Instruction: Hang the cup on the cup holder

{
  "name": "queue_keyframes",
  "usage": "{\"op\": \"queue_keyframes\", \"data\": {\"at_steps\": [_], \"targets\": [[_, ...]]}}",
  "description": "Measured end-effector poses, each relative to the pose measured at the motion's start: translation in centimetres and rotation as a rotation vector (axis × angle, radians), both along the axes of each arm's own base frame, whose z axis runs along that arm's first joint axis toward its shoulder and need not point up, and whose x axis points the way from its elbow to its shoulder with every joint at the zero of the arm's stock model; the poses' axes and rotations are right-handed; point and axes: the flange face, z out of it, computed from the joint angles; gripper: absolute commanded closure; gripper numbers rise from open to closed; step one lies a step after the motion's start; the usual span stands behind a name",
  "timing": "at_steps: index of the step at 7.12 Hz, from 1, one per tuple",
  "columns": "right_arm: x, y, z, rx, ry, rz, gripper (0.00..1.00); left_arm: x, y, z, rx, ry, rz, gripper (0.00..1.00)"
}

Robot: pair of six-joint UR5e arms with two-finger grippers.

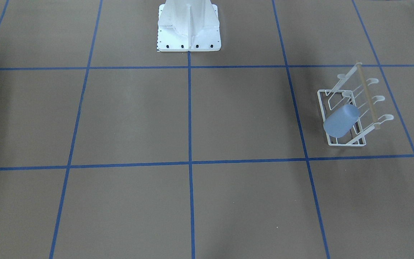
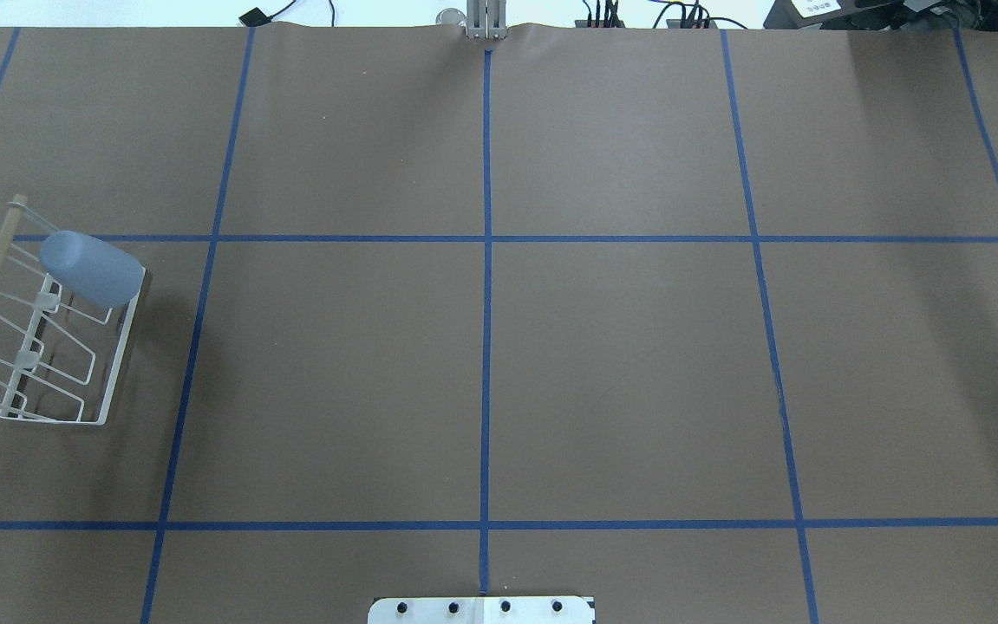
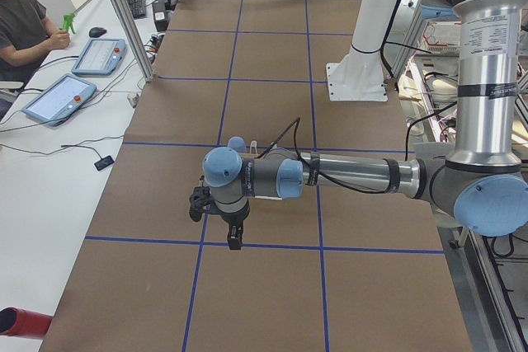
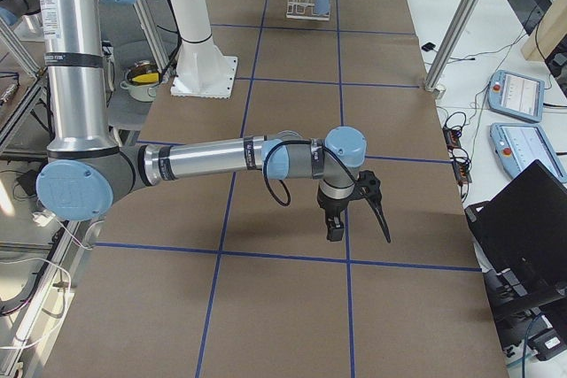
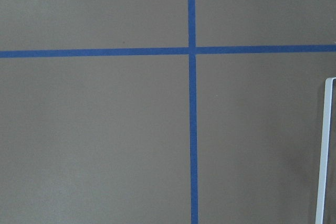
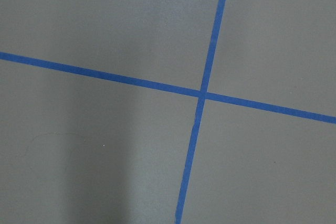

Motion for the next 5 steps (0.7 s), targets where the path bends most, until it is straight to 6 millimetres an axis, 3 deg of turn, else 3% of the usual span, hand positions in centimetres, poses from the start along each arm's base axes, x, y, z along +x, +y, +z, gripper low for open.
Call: {"op": "queue_keyframes", "data": {"at_steps": [2,5], "targets": [[0.9,0.4,0.0,0.0,-0.002,0.016,0.0,0.1,0.1,0.2,-0.016,0.002,-0.001,0.01],[1.1,0.7,0.1,-0.004,-0.001,0.02,0.0,0.2,-0.2,-1.0,0.026,0.008,0.003,0.01]]}}
